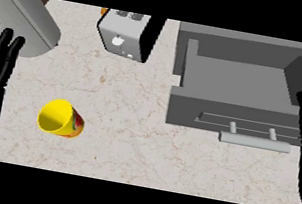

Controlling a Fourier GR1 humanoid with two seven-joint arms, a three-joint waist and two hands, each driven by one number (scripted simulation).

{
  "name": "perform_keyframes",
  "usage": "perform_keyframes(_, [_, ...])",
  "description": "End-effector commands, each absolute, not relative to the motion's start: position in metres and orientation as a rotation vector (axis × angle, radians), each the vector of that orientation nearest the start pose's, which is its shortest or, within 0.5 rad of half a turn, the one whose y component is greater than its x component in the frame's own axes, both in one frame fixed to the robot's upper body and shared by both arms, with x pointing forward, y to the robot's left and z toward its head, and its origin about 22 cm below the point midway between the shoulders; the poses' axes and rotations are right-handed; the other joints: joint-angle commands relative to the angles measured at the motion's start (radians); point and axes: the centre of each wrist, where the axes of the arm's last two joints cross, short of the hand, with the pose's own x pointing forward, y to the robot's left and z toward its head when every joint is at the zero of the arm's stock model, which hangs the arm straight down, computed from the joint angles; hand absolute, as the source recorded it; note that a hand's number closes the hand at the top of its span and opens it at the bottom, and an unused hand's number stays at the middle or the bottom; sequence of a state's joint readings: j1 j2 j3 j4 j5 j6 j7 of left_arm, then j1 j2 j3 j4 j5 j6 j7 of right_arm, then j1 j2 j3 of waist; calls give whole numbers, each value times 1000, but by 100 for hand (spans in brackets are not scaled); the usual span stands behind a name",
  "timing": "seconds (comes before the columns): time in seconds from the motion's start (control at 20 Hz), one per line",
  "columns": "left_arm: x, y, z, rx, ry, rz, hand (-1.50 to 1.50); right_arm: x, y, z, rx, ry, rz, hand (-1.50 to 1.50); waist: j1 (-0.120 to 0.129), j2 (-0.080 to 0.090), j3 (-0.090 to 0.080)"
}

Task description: Pick up the cup, place it into the drawer and close the drawer

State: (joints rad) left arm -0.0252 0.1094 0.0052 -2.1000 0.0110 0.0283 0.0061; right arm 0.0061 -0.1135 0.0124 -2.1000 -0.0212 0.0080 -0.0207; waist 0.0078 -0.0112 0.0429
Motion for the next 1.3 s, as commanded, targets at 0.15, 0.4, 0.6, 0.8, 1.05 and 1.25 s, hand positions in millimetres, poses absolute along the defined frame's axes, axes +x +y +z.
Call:
perform_keyframes(0.15, [200, 245, 136, 164, -2124, -45, -150, 206, -243, 129, -9, -2087, 113, -150, -7, 10, -43])
perform_keyframes(0.4, [204, 214, 105, 12, -1997, 163, -150, 220, -239, 130, 146, -1994, 138, -150, -7, 12, -43])
perform_keyframes(0.6, [196, 229, 115, 3, -1995, 172, -150, 227, -224, 122, 130, -1981, 152, -150, -5, 11, -43])
perform_keyframes(0.8, [207, 225, 106, 3, -2000, 164, -150, 224, -245, 128, 137, -2003, 119, -150, -7, 11, -43])
perform_keyframes(1.05, [222, 215, 104, 4, -2009, 161, -150, 228, -216, 110, 152, -2017, 131, -150, -8, 11, -43])
perform_keyframes(1.25, [224, 221, 106, 42, -1982, 178, -150, 232, -226, 131, 140, -2016, 102, -150, -8, 11, -43])
